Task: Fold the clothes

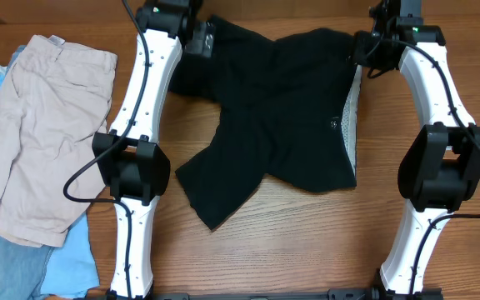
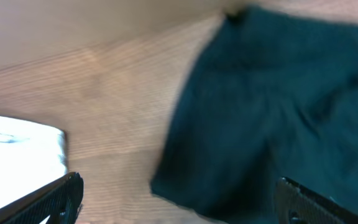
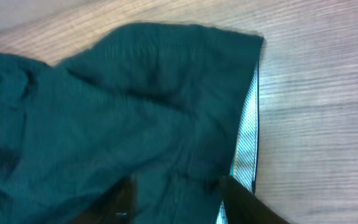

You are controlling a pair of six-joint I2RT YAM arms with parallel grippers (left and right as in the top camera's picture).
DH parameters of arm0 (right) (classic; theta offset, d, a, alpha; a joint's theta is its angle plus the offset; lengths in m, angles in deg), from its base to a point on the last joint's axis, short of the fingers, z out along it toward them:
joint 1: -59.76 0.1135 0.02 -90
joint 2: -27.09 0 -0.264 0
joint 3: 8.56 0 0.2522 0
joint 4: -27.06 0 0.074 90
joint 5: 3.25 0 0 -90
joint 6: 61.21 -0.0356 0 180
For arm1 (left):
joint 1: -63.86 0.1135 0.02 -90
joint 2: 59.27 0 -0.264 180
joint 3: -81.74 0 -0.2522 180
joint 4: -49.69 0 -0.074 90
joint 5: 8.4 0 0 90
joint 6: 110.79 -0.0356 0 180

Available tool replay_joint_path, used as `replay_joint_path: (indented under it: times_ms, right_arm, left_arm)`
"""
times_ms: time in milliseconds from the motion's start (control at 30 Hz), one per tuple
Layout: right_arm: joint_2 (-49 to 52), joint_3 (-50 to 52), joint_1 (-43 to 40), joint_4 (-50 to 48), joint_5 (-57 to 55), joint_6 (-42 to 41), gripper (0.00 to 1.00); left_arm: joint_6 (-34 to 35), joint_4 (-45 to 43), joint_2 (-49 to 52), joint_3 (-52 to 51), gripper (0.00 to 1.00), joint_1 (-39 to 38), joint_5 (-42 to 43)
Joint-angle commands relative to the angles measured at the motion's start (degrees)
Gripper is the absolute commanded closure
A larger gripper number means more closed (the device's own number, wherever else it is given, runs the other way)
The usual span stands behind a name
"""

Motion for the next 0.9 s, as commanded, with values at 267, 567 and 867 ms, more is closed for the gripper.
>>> replay_joint_path:
  times_ms: [267, 567, 867]
  right_arm:
    - [-13.0, -7.7, 0.0, 20.0, 3.5, 0.0, 0.0]
    - [-31.1, -7.7, 0.0, 36.8, 3.5, -3.2, 0.01]
    - [-54.2, 4.4, 0.2, 47.3, 4.0, -7.4, 0.04]
  left_arm:
    - [-1.5, 21.8, -12.7, 0.3, 0.0, -0.4, 15.8]
    - [1.6, 31.7, -28.3, 0.3, 0.0, -0.4, 23.3]
    - [5.7, 32.8, -39.1, -12.3, 0.0, -5.3, 22.9]
